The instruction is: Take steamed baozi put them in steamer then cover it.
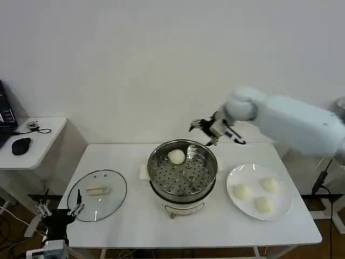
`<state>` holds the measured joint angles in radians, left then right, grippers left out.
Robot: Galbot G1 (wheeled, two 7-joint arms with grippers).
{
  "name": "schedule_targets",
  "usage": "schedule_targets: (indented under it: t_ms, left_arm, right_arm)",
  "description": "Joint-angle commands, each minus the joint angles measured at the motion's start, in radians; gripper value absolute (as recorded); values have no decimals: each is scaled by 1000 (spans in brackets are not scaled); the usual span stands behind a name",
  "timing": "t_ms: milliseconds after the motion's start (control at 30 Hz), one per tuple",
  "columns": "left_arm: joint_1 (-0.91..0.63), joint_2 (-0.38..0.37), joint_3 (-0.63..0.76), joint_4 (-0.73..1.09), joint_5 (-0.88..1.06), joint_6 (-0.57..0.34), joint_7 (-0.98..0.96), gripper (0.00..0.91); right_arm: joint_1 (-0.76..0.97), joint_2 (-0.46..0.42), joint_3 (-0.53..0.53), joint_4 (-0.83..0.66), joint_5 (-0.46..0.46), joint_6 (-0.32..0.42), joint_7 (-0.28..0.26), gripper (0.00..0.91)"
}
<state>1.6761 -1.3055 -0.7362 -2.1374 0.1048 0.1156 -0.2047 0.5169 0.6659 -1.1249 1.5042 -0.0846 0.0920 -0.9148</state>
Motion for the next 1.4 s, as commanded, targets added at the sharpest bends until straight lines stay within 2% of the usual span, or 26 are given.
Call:
schedule_targets:
  t_ms: [33, 67, 100, 200, 367, 533, 767, 900, 1067, 1400]
  left_arm:
    - [-30, 30, 5, 0, -28, 28, 45, 907]
    - [-32, 32, 7, 1, -28, 27, 46, 907]
    - [-36, 38, 10, 3, -23, 26, 51, 907]
    - [-39, 47, 15, 6, -12, 26, 62, 907]
    - [-41, 49, 16, 16, 3, 25, 68, 907]
    - [-36, 41, 15, 16, 11, 22, 69, 907]
    - [-26, 23, 13, 15, 31, 20, 68, 907]
    - [-22, 19, 5, 15, 33, 20, 68, 907]
    - [-18, 13, -1, 19, 33, 18, 68, 907]
    - [-24, 13, -4, 32, 39, 15, 67, 907]
  right_arm:
    - [-63, -307, 30, 176, 46, -209, -21, 907]
    - [-81, -319, 34, 179, 46, -212, -19, 907]
    - [-176, -367, 104, 189, 42, -238, -17, 907]
    - [-370, -426, 245, 197, 48, -257, -5, 907]
    - [-450, -428, 245, 203, 45, -287, 2, 907]
    - [-479, -372, 210, 159, 83, -298, 4, 907]
    - [-531, -257, 208, 73, 73, -320, 11, 907]
    - [-535, -222, 195, 40, 78, -325, 16, 907]
    - [-550, -144, 211, -59, 55, -313, 13, 907]
    - [-550, -32, 209, -163, 20, -308, 20, 907]
